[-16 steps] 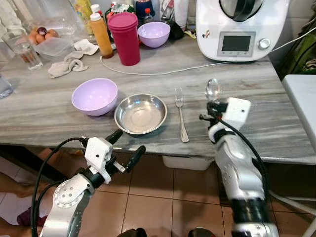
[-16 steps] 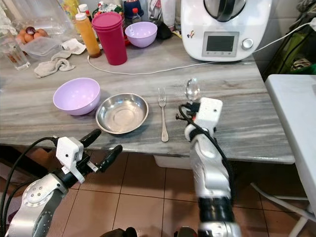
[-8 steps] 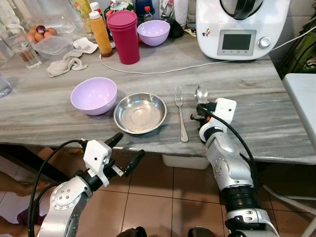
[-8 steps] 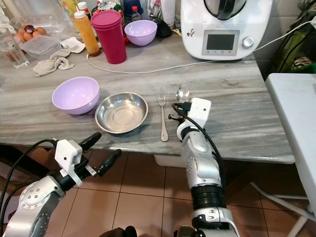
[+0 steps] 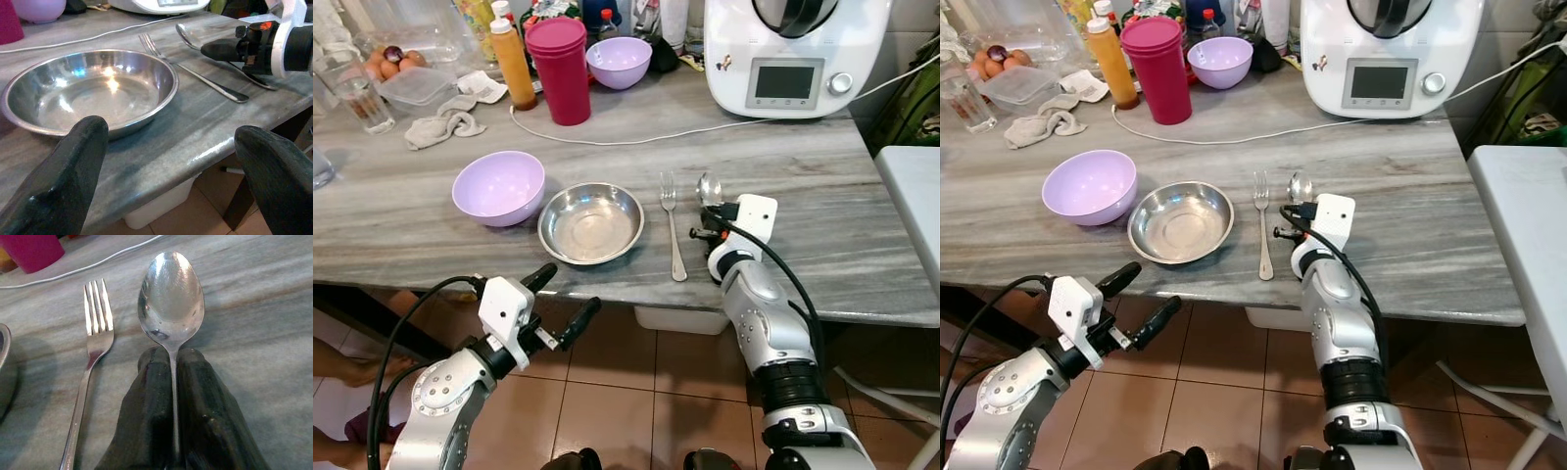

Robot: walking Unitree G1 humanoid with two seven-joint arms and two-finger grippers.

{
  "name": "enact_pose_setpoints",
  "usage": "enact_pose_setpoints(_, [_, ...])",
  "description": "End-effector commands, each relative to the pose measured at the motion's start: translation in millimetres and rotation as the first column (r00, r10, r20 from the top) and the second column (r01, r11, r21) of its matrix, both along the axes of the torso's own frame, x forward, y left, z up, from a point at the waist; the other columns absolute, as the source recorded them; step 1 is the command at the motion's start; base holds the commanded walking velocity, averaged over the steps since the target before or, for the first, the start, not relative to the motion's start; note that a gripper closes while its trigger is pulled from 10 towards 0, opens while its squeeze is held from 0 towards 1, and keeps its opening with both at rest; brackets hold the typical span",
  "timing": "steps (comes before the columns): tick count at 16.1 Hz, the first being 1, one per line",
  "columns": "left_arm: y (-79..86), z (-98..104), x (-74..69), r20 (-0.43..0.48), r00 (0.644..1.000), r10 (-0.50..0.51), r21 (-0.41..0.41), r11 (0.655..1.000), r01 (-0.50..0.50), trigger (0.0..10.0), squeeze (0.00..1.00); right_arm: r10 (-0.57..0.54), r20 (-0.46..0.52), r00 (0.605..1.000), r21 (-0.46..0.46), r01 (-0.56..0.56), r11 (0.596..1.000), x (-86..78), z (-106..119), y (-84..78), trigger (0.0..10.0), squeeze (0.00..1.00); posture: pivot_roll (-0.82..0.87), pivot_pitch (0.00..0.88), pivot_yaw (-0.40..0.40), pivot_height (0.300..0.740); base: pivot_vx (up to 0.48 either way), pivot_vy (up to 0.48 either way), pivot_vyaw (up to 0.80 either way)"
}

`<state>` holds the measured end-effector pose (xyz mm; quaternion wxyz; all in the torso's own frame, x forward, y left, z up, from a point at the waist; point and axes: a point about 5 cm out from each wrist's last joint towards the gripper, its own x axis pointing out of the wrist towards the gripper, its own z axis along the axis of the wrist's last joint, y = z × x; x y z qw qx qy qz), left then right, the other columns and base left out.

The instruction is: Setting the table

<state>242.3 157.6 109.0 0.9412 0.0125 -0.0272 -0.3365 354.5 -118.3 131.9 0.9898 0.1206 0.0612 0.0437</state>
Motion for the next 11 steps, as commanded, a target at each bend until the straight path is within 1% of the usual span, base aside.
enact_pose_setpoints(1, [2.1, 2.6, -1.8, 0.002, 1.0, -0.011, 0.006, 1.0, 0.011, 10.0, 0.0, 0.016, -0.029, 0.999, 0.003, -0.016, 1.0, -0.1, -5.7, 3.9, 10.0, 1.0, -0.14, 0.172, 0.076, 0.74, 0.0, 0.0, 0.0])
enact_pose_setpoints(4, [2.2, 3.1, -2.0, -0.001, 1.0, -0.011, 0.006, 1.0, 0.011, 10.0, 0.0, 0.041, -0.041, 0.998, 0.004, -0.041, 0.999, 0.1, -8.5, 8.0, 10.0, 1.0, -0.14, 0.171, 0.074, 0.74, 0.0, 0.0, 0.0])
enact_pose_setpoints(8, [1.4, 3.0, -2.2, -0.005, 1.0, -0.012, 0.004, 1.0, 0.012, 10.0, 0.0, 0.045, -0.04, 0.998, 0.002, -0.045, 0.999, 0.2, -9.4, 7.5, 10.0, 1.0, -0.14, 0.169, 0.075, 0.74, 0.0, 0.0, 0.0])
enact_pose_setpoints(9, [1.2, 3.3, -2.1, -0.004, 1.0, -0.011, 0.004, 1.0, 0.011, 10.0, 0.0, 0.043, -0.029, 0.999, -0.001, -0.043, 0.999, 0.5, -7.4, 6.6, 10.0, 1.0, -0.14, 0.168, 0.076, 0.74, 0.0, 0.0, 0.0])
enact_pose_setpoints(11, [0.7, 4.5, -1.9, 0.001, 1.0, -0.009, 0.003, 1.0, 0.009, 10.0, 0.0, 0.041, 0.024, 0.999, -0.03, -0.04, 0.999, 1.3, 2.9, 4.7, 10.0, 1.0, -0.14, 0.168, 0.077, 0.74, 0.0, 0.0, 0.0])
